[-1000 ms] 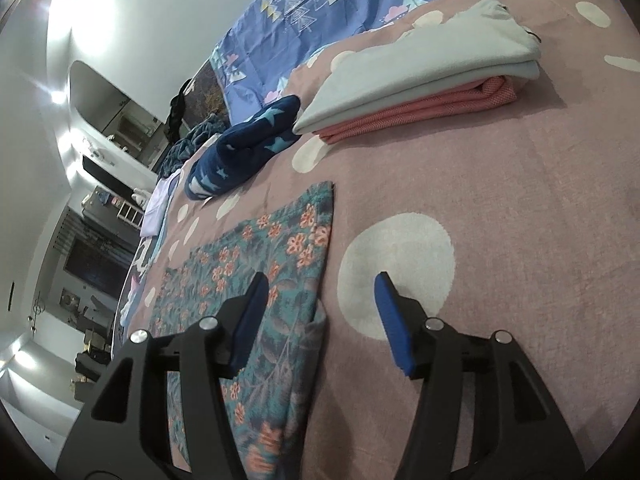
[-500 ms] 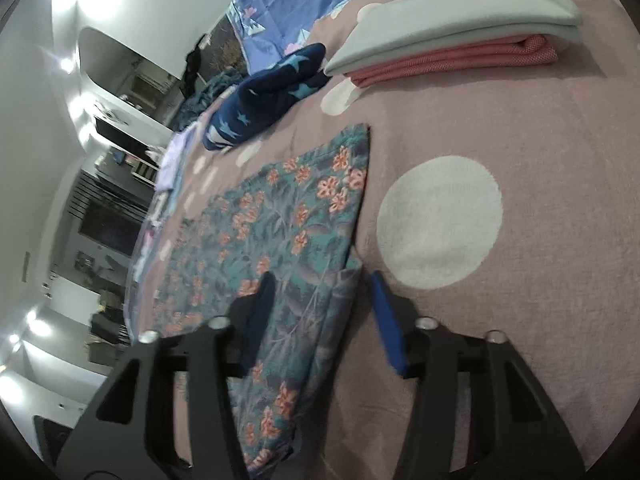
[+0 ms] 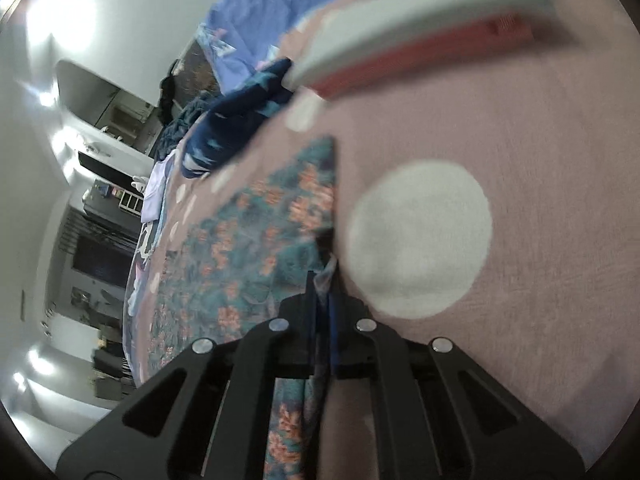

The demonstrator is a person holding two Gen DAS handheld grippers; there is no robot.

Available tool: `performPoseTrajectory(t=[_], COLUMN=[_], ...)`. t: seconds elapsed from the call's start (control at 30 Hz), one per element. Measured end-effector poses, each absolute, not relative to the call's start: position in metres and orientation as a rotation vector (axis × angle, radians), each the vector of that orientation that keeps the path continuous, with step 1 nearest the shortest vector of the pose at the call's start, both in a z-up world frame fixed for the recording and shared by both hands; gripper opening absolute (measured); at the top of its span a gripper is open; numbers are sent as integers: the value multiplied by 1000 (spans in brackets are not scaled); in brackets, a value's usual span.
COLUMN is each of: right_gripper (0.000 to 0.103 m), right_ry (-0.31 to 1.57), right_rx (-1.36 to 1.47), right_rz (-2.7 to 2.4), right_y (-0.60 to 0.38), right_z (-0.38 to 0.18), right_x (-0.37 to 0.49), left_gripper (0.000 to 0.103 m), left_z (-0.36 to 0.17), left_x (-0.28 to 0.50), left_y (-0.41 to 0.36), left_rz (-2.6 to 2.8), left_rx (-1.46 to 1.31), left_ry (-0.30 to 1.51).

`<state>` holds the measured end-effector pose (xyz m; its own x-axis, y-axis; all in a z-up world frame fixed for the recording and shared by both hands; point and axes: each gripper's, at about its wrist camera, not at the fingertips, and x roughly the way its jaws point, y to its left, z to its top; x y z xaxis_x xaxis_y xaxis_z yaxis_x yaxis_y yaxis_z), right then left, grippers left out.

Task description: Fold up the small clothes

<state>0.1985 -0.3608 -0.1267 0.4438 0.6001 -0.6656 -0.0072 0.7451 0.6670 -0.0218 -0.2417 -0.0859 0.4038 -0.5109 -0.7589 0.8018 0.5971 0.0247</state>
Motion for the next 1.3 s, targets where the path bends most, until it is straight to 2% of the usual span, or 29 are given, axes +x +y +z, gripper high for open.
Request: performPoseTrajectory(t=[0.13,0.2,0.3,0.37,0.43,0.57,0.67,0.7,0.83,0.9,0.93,0.97,1.0,1.03,1.07,1.1,1.3], right_gripper=[8,10,12,19,26,29,31,32,39,42,44,44,41,25,13,5,4], right_ry=[1031,1031,1039,1036,1030,1034,1039,1041,1042,1037,1030,1023,1016,993,982,981,849], right_rx=[610,608,624,637,635,618,618,613,587,585,583,576,567,539,516,492,503], right_rz=[422,419,421,438,452,452,455,458,465,474,483,486,484,454,430,403,431], right_y=[-363,-359,-360,-360,-358,-354,-352,-350,-345,-344,-342,-340,-339,-335,-334,-331,-335], right_z=[-117,-116,-119,-118,-116,-115,-114,-114,-114,-115,-115,-117,-118,-119,-120,-122,-74], right_x=[196,196,196,196,195,195,196,196,196,197,198,199,200,202,204,205,177], left_gripper=[1,19,33,45,45,46,58,58,55,35,28,12,10,9,8,7,0], left_z=[-90,-84,-80,-85,-91,-91,-89,-89,-98,-103,-105,-107,-107,-107,-105,-103,-99], left_x=[-32,-39,-46,-46,-44,-40,-33,-29,-17,-17,-16,-14,-12,-9,-7,-5,-13], left_y=[-249,-251,-255,-257,-259,-257,-254,-252,-259,-266,-269,-270,-270,-269,-267,-265,-258], left_rz=[-795,-769,-756,-751,-715,-663,-599,-598,-683,-719,-742,-761,-764,-778,-790,-805,-947], left_rx=[523,562,605,633,676,708,729,723,692,694,693,688,687,677,661,640,563], left_ry=[735,681,633,630,626,587,551,559,625,641,651,660,665,675,683,695,754])
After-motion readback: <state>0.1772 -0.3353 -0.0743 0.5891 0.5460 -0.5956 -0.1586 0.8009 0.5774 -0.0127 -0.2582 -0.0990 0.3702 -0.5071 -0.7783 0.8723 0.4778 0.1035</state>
